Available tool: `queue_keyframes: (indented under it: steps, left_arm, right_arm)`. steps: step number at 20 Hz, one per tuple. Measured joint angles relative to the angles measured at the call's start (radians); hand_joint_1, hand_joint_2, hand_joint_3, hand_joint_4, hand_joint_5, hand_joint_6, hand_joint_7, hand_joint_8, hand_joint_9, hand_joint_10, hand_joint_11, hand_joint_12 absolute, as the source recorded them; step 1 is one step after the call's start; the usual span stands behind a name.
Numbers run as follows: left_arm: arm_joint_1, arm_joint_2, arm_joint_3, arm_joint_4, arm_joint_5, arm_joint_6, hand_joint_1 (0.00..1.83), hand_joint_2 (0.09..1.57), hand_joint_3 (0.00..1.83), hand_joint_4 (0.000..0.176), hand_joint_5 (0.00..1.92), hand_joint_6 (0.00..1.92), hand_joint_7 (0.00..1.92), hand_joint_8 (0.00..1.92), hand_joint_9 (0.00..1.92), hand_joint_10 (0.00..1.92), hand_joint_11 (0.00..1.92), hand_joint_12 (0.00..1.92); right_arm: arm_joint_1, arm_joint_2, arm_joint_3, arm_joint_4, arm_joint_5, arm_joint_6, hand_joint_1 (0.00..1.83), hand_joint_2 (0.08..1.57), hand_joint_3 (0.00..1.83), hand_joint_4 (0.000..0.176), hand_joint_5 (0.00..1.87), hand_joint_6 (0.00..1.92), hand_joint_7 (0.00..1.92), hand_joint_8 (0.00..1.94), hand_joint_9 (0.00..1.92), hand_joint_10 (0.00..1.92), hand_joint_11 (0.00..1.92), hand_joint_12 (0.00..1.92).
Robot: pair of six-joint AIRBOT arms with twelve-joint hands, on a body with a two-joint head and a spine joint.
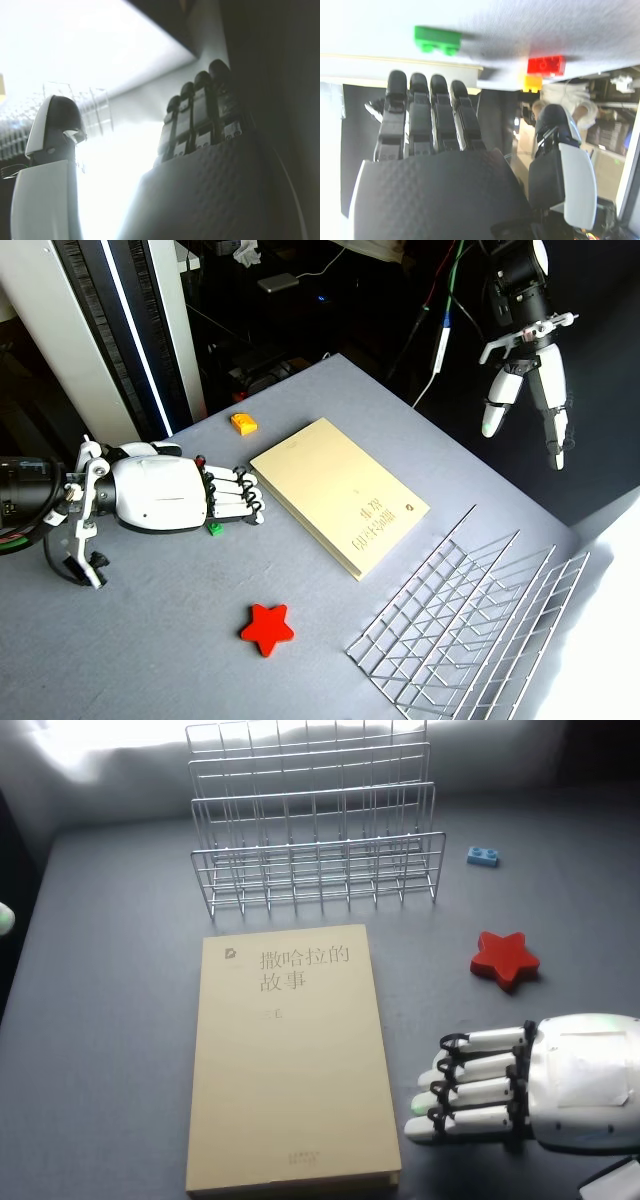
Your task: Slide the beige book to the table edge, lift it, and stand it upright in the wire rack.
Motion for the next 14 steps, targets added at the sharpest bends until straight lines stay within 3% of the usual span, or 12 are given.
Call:
queue_keyframes:
  steps: [3,5,7,11,14]
  left_arm:
    - [-0.032,0.008,-0.012,-0.1,0.148,0.095,0.79,1.14,0.0,0.0,0.04,0.0,0.07,0.0,0.08,0.0,0.0,0.29]
    - [-0.037,0.013,-0.043,-0.116,0.232,0.109,0.78,1.12,0.0,0.0,0.03,0.0,0.08,0.0,0.09,0.0,0.0,0.37]
    - [-0.066,0.013,-0.06,-0.206,0.294,0.224,0.77,1.12,0.0,0.0,0.05,0.0,0.08,0.0,0.09,0.0,0.0,0.37]
    - [-0.072,0.013,-0.064,-0.373,0.346,0.348,0.74,1.14,0.01,0.0,0.03,0.0,0.06,0.0,0.08,0.0,0.0,0.34]
    - [-0.077,0.015,-0.071,-0.43,0.385,0.415,0.77,1.12,0.0,0.0,0.05,0.01,0.08,0.01,0.1,0.01,0.0,0.39]
  right_arm:
    - [0.0,-0.014,0.0,0.0,-0.015,-0.002,0.0,1.1,0.0,0.0,0.17,0.0,0.19,0.0,0.21,0.0,0.0,0.68]
    - [0.0,-0.014,0.0,0.0,-0.023,-0.007,0.0,1.1,0.0,0.0,0.16,0.0,0.18,0.01,0.2,0.01,0.0,0.62]
    - [0.0,-0.02,0.008,0.001,-0.025,-0.009,0.03,1.1,0.0,0.0,0.18,0.0,0.2,0.0,0.22,0.01,0.0,0.71]
    - [0.0,-0.016,0.026,-0.001,-0.031,-0.01,0.09,1.09,0.0,0.0,0.2,0.0,0.21,0.0,0.22,0.0,0.0,0.77]
    - [-0.001,-0.013,0.065,-0.001,-0.03,-0.011,0.11,1.09,0.0,0.0,0.2,0.0,0.22,0.0,0.22,0.01,0.0,0.79]
